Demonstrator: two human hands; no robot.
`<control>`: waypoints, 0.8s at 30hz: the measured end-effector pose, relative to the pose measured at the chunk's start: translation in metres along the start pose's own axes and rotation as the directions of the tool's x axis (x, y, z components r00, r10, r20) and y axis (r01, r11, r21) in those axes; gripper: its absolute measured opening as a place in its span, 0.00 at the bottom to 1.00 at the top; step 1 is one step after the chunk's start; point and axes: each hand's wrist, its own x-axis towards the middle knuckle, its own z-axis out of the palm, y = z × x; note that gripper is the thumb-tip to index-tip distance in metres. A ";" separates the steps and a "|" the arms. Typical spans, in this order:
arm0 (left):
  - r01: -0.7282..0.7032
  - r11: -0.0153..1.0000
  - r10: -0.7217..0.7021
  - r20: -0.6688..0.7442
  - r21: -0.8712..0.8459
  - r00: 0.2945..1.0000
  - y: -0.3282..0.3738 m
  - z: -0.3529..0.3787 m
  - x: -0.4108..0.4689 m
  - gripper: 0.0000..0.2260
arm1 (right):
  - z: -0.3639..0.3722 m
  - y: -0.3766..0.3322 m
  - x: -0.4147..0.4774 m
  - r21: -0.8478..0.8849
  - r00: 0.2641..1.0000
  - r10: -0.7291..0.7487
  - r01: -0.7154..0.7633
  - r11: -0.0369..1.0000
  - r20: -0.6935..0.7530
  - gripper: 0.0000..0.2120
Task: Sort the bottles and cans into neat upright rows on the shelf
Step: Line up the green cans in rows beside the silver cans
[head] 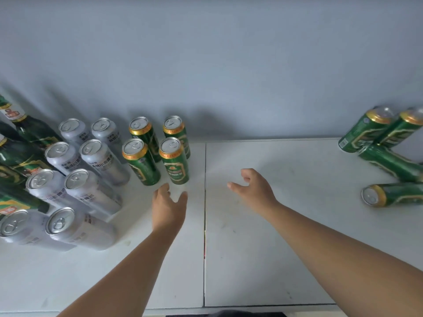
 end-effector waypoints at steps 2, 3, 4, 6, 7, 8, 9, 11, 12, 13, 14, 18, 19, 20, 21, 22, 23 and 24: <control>-0.033 0.999 0.033 0.023 0.024 0.999 0.011 0.014 -0.009 0.29 | -0.019 0.014 -0.006 0.007 0.999 -0.002 0.003 1.000 -0.032 0.28; -0.049 0.998 0.048 0.037 0.036 0.998 0.017 0.021 -0.013 0.28 | -0.029 0.019 -0.009 0.003 0.999 -0.007 0.008 1.000 -0.048 0.29; -0.069 0.997 0.067 0.051 0.045 0.996 0.022 0.029 -0.017 0.27 | -0.039 0.026 -0.011 -0.005 0.998 -0.014 0.013 1.000 -0.065 0.30; -0.108 0.993 0.103 0.091 0.057 0.990 0.036 0.047 -0.024 0.27 | -0.062 0.039 -0.015 -0.014 0.995 -0.017 0.015 1.000 -0.102 0.32; -0.131 0.989 0.123 0.113 0.062 0.986 0.043 0.056 -0.028 0.27 | -0.074 0.046 -0.017 -0.014 0.992 -0.015 0.013 1.000 -0.122 0.32; -0.158 0.985 0.148 0.136 0.066 0.980 0.050 0.065 -0.032 0.27 | -0.087 0.053 -0.019 -0.015 0.990 -0.008 0.006 1.000 -0.143 0.32; -0.185 0.980 0.172 0.162 0.071 0.972 0.059 0.074 -0.036 0.27 | -0.100 0.061 -0.021 -0.014 0.986 -0.002 0.000 1.000 -0.168 0.32; -0.249 0.964 0.225 0.218 0.089 0.950 0.076 0.093 -0.044 0.26 | -0.126 0.078 -0.025 -0.014 0.977 0.015 -0.019 1.000 -0.214 0.32; -0.280 0.955 0.249 0.248 0.098 0.936 0.085 0.102 -0.048 0.26 | -0.139 0.086 -0.027 -0.016 0.972 0.023 -0.028 0.999 -0.233 0.32; -0.308 0.946 0.270 0.277 0.104 0.922 0.093 0.111 -0.052 0.25 | -0.152 0.095 -0.029 -0.023 0.968 0.028 -0.035 0.999 -0.251 0.32; -0.332 0.937 0.286 0.306 0.106 0.908 0.102 0.121 -0.056 0.25 | -0.165 0.104 -0.031 -0.036 0.963 0.035 -0.047 0.998 -0.268 0.32; -0.407 0.907 0.330 0.415 0.110 0.848 0.132 0.161 -0.075 0.24 | -0.215 0.138 -0.042 -0.108 0.947 0.042 -0.080 0.991 -0.318 0.30; -0.426 0.898 0.340 0.443 0.108 0.829 0.139 0.171 -0.080 0.24 | -0.227 0.146 -0.045 -0.117 0.942 0.040 -0.084 0.990 -0.334 0.30; -0.445 0.890 0.351 0.469 0.102 0.810 0.145 0.182 -0.085 0.24 | -0.239 0.153 -0.046 -0.122 0.935 0.040 -0.088 0.989 -0.352 0.29; -0.462 0.881 0.360 0.493 0.098 0.792 0.152 0.192 -0.090 0.24 | -0.252 0.161 -0.047 -0.125 0.927 0.042 -0.095 0.988 -0.372 0.29; -0.477 0.874 0.366 0.517 0.095 0.774 0.160 0.203 -0.095 0.24 | -0.265 0.169 -0.047 -0.130 0.919 0.048 -0.106 0.986 -0.391 0.28; -0.490 0.867 0.370 0.540 0.091 0.756 0.167 0.214 -0.100 0.25 | -0.278 0.177 -0.046 -0.135 0.911 0.056 -0.121 0.983 -0.409 0.28; -0.501 0.861 0.374 0.559 0.088 0.740 0.174 0.225 -0.104 0.25 | -0.291 0.186 -0.045 -0.136 0.902 0.066 -0.136 0.981 -0.426 0.28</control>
